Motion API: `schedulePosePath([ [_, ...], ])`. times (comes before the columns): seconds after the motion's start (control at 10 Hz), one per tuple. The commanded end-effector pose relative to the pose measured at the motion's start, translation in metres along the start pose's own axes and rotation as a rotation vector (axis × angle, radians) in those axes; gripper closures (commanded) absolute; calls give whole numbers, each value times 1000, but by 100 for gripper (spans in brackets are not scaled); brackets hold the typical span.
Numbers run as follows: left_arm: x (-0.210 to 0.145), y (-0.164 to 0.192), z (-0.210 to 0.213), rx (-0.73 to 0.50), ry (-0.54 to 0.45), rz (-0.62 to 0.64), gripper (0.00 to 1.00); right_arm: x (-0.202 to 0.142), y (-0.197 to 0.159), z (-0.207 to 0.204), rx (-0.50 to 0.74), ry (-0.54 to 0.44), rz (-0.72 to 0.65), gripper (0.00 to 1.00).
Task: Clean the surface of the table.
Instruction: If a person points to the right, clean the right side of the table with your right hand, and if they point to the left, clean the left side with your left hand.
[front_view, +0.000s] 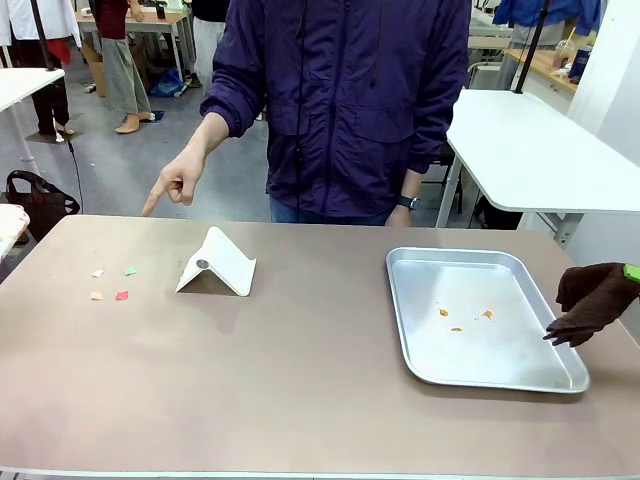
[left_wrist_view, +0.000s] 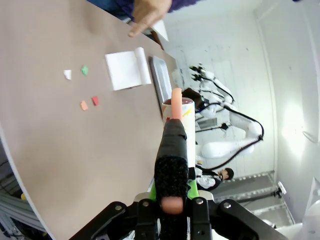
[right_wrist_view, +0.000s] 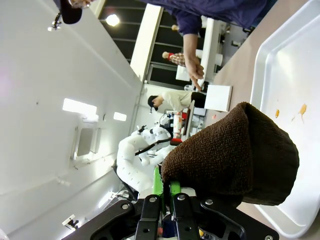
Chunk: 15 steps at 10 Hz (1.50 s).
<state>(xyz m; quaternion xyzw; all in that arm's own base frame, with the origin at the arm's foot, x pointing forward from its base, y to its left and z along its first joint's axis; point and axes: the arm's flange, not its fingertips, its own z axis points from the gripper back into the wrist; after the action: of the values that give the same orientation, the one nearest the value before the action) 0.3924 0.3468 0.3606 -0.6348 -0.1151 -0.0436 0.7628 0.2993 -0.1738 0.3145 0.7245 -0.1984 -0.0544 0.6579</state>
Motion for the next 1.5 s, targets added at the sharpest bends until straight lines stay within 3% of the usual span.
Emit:
schedulePosePath([
  [0.0,1,-31,-15,159,-71,67,78,0,7,-1,-6,1,-4,100],
  [0.6,17,-67,-61,708,-101,168,78,0,7,-1,-6,1,-4,100],
  [0.8,24,-69,-84,749,-18,173,78,0,7,-1,-6,1,-4,100],
  [1.4,35,-58,-112,825,11,229,78,0,7,-1,-6,1,-4,100],
])
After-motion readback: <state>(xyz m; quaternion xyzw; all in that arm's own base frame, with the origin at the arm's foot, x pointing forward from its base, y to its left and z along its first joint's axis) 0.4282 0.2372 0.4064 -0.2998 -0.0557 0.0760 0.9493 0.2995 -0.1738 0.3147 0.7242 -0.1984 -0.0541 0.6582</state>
